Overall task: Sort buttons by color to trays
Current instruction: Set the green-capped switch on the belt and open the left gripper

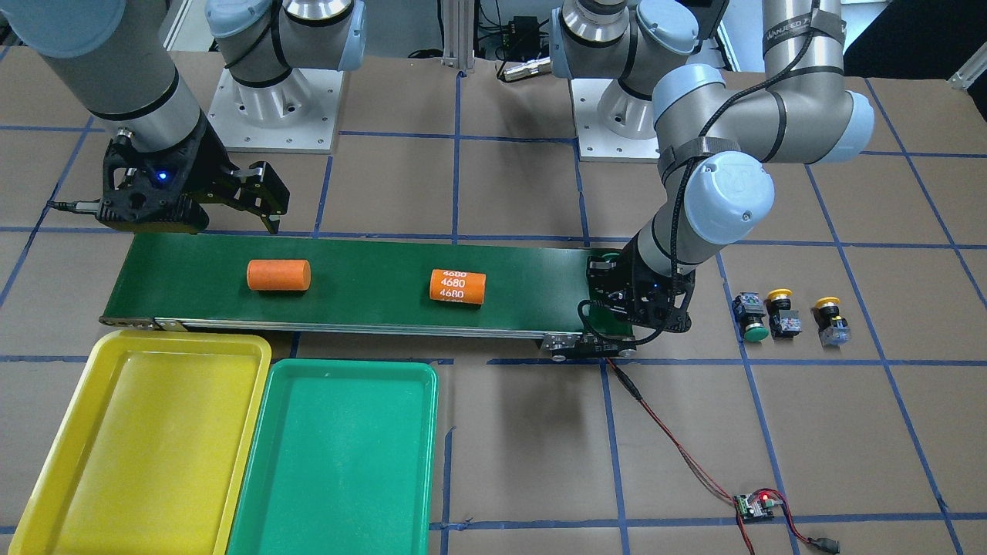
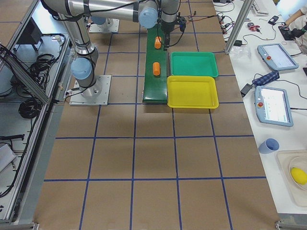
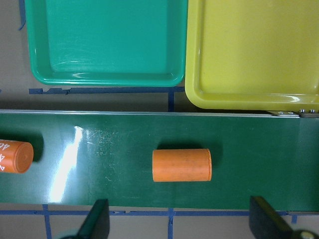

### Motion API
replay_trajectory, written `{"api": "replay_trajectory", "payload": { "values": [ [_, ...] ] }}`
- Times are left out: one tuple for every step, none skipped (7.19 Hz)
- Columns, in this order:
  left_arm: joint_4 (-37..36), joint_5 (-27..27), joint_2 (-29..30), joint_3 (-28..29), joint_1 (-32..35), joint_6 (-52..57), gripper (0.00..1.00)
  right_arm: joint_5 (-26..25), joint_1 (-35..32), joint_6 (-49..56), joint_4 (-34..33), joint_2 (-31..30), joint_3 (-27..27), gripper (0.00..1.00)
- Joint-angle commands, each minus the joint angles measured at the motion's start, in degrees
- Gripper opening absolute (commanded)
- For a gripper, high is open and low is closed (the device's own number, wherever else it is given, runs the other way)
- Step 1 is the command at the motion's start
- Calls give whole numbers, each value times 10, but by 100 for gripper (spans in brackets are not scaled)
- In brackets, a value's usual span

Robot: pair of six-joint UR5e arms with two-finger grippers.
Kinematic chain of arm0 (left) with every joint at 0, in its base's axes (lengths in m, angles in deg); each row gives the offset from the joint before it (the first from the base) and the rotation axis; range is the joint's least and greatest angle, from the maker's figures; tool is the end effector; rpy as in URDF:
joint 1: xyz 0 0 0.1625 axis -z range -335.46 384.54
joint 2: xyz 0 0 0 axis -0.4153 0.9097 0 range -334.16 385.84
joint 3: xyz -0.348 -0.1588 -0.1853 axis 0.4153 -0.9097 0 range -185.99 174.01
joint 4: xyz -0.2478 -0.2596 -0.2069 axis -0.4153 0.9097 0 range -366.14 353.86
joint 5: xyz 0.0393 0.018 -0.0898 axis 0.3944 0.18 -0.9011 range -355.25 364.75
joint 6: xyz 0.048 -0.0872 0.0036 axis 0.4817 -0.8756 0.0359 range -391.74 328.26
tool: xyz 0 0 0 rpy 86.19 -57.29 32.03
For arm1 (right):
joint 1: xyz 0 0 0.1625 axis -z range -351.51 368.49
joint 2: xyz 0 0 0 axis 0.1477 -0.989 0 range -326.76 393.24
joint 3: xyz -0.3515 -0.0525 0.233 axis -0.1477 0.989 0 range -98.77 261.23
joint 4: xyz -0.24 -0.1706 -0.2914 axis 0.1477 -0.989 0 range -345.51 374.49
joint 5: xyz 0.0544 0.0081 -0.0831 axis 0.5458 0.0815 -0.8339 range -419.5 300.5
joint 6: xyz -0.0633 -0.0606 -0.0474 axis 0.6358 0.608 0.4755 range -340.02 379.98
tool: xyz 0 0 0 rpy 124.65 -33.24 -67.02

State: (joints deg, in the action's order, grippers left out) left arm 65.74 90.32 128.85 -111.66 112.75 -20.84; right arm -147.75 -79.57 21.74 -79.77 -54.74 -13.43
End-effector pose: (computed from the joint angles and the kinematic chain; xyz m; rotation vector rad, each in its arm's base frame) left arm -0.1246 -0.5237 0.2726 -0.2300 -3.0244 -0.2654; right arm 0.1194 -0.5042 0.4379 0.0057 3.1090 0.0639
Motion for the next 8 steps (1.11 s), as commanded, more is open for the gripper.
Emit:
{"api": "replay_trajectory", "payload": {
  "values": [
    [-4, -3, 3, -5, 2, -3, 0, -1, 0, 0, 1, 0, -1, 100],
    [-4, -4, 4, -6, 3, -3, 0, 0, 0, 0, 1, 0, -1, 100],
    [-5, -3, 4, -6, 3, -1, 0, -1, 0, 0, 1, 0, -1, 100],
    [-11, -2, 4, -5, 3, 4, 4, -1, 0, 0, 2, 0, -1, 100],
    [-16, -2, 7, -6, 4, 2, 29, -1, 0, 0, 3, 0, -1, 100],
    [-17, -2, 11, -5, 8, -2, 46, -1, 0, 0, 3, 0, -1, 100],
    [-19, -2, 11, -6, 10, -11, 71, -1, 0, 1, 3, 0, -1, 100],
    [-19, -4, 10, -6, 13, -23, 90, -1, 0, 1, 3, 0, -1, 100]
  ]
}}
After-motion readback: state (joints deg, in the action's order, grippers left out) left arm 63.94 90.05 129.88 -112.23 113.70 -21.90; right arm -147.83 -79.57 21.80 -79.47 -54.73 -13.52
